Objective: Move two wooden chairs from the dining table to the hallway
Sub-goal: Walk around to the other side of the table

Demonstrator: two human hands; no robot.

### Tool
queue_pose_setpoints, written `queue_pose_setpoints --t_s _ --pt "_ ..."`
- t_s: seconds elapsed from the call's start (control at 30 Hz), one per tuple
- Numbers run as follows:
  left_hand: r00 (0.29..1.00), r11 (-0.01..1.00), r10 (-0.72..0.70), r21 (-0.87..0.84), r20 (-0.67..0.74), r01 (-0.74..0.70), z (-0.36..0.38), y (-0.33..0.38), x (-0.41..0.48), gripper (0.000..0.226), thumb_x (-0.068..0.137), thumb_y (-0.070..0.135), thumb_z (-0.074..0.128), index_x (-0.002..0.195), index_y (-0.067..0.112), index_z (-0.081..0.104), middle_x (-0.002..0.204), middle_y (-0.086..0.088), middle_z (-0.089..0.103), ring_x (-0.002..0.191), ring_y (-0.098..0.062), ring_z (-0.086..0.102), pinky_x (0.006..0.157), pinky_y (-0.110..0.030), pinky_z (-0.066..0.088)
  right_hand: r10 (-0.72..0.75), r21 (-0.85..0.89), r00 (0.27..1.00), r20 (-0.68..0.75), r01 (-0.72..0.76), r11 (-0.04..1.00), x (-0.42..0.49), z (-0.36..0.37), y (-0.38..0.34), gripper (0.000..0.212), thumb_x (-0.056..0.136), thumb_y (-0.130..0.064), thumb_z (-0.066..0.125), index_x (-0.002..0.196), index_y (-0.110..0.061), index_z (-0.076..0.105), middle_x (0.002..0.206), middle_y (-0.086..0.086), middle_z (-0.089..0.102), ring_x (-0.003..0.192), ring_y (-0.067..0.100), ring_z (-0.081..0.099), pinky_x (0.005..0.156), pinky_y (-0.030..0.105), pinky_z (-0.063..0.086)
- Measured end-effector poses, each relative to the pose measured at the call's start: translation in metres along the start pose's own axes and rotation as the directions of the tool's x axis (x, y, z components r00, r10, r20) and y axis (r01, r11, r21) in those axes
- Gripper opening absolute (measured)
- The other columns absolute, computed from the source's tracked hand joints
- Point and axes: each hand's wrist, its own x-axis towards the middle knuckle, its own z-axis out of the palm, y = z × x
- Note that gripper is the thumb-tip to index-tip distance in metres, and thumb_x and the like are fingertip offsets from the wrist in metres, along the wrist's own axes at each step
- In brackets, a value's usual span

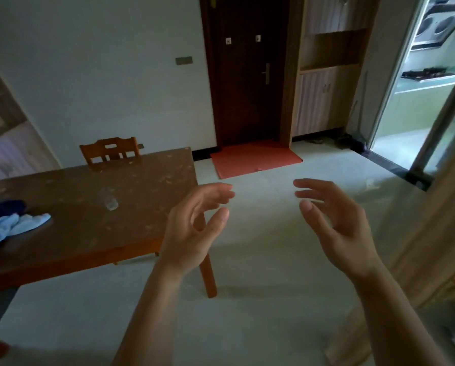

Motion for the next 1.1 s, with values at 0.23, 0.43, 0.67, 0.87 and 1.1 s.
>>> queue_pose_setpoints --t_s 0.23,0.43,0.67,0.87,1.1 --pt "0.996 0.997 -0.054 0.049 -0.074 0.057 0.009 -0.092 0.083 0.025 0.099 0.03 0.062 0.123 0.028 0.066 0.117 0.002 0.074 0.112 -0.025 0.071 0.095 -0.043 0.057 -0.014 0.061 0.991 0.132 0.006 0.998 0.122 0.028 0.093 0.04 0.093 -0.045 0.06 0.122 -0.018 0.069 0.12 0.002 0.072 0.109 0.013 0.071 0.084 0.02 0.056" --pt "0.993 0.997 -0.025 0.075 -0.115 0.034 0.015 -0.208 0.18 0.026 0.102 0.036 0.06 0.125 0.025 0.067 0.12 0.004 0.073 0.115 -0.025 0.07 0.097 -0.052 0.056 -0.054 -0.003 0.977 0.206 0.056 0.998 0.239 0.064 0.186 0.045 0.092 -0.046 0.061 0.123 -0.014 0.067 0.12 -0.001 0.071 0.11 0.006 0.069 0.084 0.013 0.054" --pt "0.996 0.998 -0.008 0.061 -0.094 0.014 0.045 -0.317 0.35 0.034 0.098 0.034 0.058 0.118 0.009 0.069 0.117 0.0 0.074 0.113 -0.024 0.07 0.094 -0.049 0.058 -0.069 -0.087 0.991 0.117 0.08 0.993 0.397 0.051 0.278 0.038 0.093 -0.033 0.062 0.125 -0.011 0.063 0.121 0.0 0.07 0.108 0.013 0.071 0.085 0.021 0.057" --pt "1.0 1.0 -0.009 0.024 -0.009 0.009 0.09 -0.407 0.459 0.034 0.097 0.033 0.059 0.116 0.007 0.07 0.116 -0.003 0.074 0.111 -0.023 0.071 0.094 -0.04 0.057 0.013 -0.029 0.999 0.034 -0.012 0.999 0.483 0.042 0.372 0.043 0.092 -0.04 0.062 0.128 -0.017 0.06 0.126 -0.002 0.068 0.109 0.016 0.072 0.088 0.027 0.058" --pt "1.0 0.999 -0.007 0.049 -0.017 0.008 0.133 -0.528 0.582 0.038 0.097 0.04 0.061 0.119 0.009 0.069 0.116 -0.006 0.074 0.111 -0.025 0.071 0.091 -0.05 0.059 -0.012 -0.004 0.997 0.072 0.012 1.0 0.617 0.044 0.498 0.048 0.091 -0.043 0.062 0.129 -0.014 0.06 0.125 0.0 0.069 0.11 0.018 0.071 0.089 0.034 0.059"
